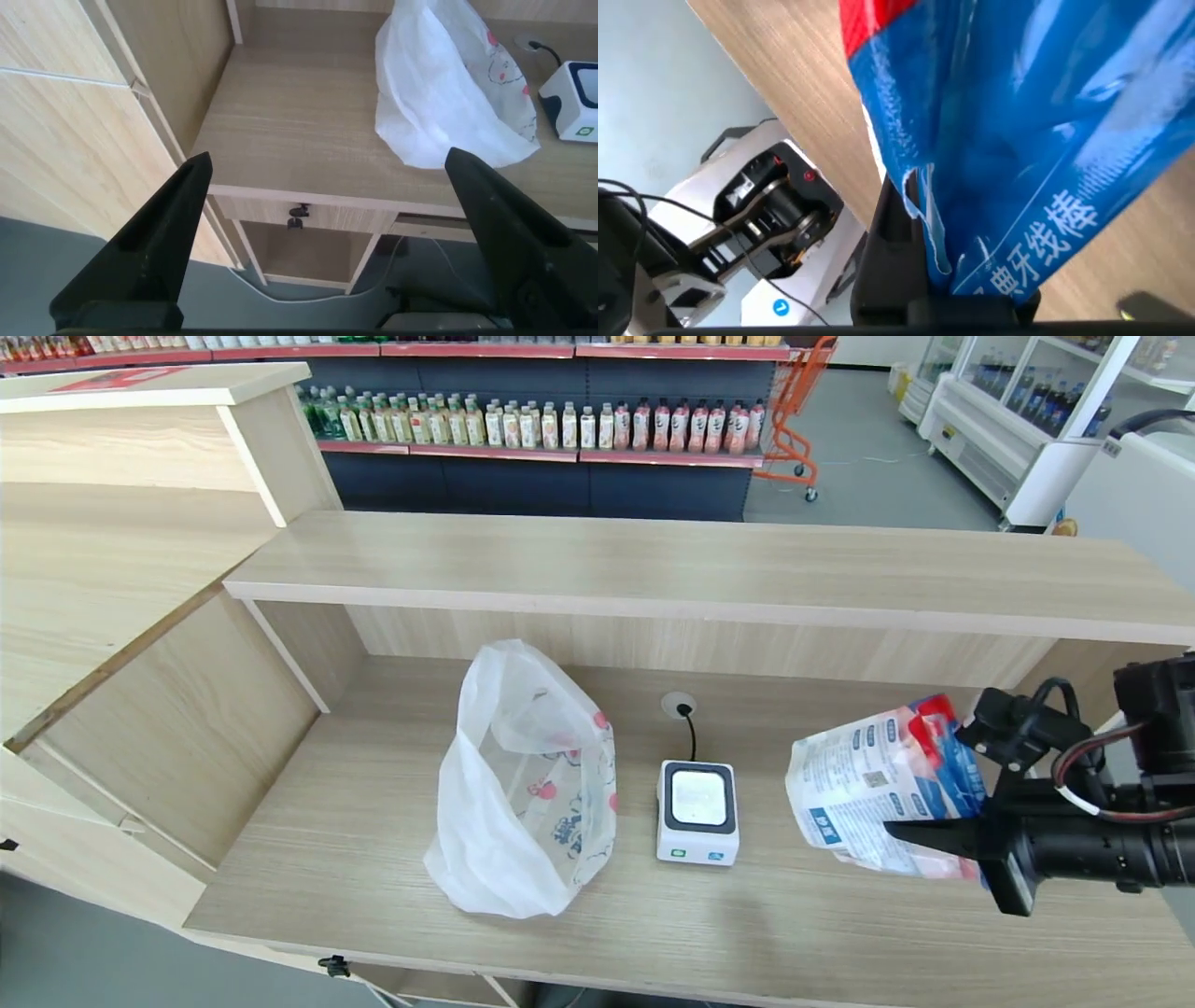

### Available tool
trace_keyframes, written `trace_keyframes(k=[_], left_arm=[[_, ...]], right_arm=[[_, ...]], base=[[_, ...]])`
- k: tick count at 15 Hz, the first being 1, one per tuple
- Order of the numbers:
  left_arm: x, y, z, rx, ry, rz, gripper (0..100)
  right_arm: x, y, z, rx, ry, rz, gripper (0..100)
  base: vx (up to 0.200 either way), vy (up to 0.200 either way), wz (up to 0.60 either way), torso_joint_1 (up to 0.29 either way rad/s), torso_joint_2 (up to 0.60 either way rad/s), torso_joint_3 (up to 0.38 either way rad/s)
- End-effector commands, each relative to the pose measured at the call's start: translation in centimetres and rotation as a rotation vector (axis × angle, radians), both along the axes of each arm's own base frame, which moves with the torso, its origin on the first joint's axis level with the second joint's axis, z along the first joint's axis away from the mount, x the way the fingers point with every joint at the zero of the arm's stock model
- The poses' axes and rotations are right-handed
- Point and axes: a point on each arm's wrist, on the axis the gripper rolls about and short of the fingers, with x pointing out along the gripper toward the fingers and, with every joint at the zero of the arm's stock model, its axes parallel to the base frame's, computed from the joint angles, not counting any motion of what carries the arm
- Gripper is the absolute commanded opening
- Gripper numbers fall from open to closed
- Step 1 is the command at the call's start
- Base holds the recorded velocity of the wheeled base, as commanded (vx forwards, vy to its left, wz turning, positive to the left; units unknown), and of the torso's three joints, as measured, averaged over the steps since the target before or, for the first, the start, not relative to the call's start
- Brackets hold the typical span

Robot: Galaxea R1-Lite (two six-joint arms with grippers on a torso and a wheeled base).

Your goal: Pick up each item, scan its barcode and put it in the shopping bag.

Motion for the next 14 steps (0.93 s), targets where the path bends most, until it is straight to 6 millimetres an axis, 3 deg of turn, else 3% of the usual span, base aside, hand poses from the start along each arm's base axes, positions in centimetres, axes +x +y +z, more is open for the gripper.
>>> trace_keyframes(k=[1,4,6,10,14], left_arm=[[0.0,0.0,0.0,-0.002,0.001,0.0,100],[0.0,0.0,0.0,-0.002,0.0,0.003,100],[0.0,0.0,0.0,-0.003,0.0,0.001,100],[0.0,0.0,0.0,-0.003,0.0,0.001,100],[0.0,0.0,0.0,-0.003,0.0,0.001,100]], right_arm=[[1.7,1.0,-0.6,0.001,0.032,0.038,0],[1.8,1.7,-0.6,0.007,0.029,0.084,0],[2.3,1.5,-0.9,-0.057,-0.029,0.115,0],[5.2,-1.6,-2.4,-0.251,-0.168,0.141,0],[7.2,-0.6,-3.9,-0.235,-0.244,0.219,0]], base=[[0.0,0.2,0.0,0.007,0.0,0.007],[0.0,0.2,0.0,0.015,0.01,0.001],[0.0,0.0,0.0,0.0,0.0,0.0],[0.0,0.0,0.0,0.0,0.0,0.0],[0.0,0.0,0.0,0.0,0.0,0.0]])
